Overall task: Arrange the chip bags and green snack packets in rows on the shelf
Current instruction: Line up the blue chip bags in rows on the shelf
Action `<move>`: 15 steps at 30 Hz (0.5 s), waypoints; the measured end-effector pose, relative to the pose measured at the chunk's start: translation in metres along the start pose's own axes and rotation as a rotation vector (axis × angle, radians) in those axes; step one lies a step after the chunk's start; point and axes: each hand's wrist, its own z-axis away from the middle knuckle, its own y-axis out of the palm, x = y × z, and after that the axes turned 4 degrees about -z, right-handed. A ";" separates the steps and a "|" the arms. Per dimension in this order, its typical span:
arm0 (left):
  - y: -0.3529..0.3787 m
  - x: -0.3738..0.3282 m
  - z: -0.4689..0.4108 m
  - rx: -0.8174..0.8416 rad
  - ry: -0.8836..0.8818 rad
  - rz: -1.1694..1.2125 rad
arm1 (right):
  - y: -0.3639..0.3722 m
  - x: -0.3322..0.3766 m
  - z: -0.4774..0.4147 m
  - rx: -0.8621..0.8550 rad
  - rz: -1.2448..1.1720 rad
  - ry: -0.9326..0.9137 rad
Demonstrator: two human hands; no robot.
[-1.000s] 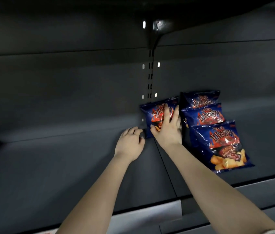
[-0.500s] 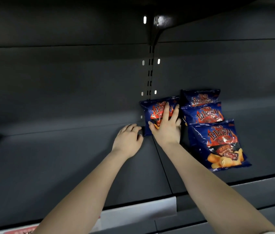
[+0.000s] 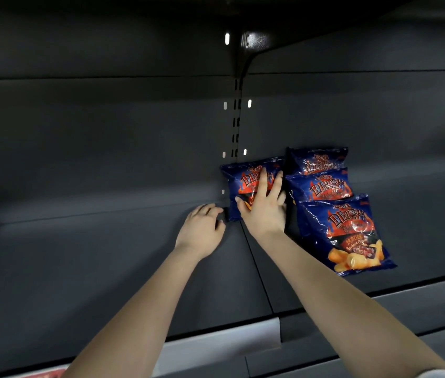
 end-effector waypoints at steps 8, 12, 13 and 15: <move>0.001 0.001 0.000 -0.011 0.025 -0.006 | 0.001 0.001 0.001 -0.019 -0.002 0.017; 0.001 0.001 0.000 -0.014 0.028 -0.023 | 0.000 0.002 0.002 -0.022 0.010 0.040; 0.001 0.001 -0.001 -0.011 0.025 -0.024 | 0.000 0.003 0.003 -0.018 0.008 0.047; 0.002 0.002 -0.001 -0.009 0.019 -0.024 | 0.000 0.004 0.002 -0.007 0.013 0.051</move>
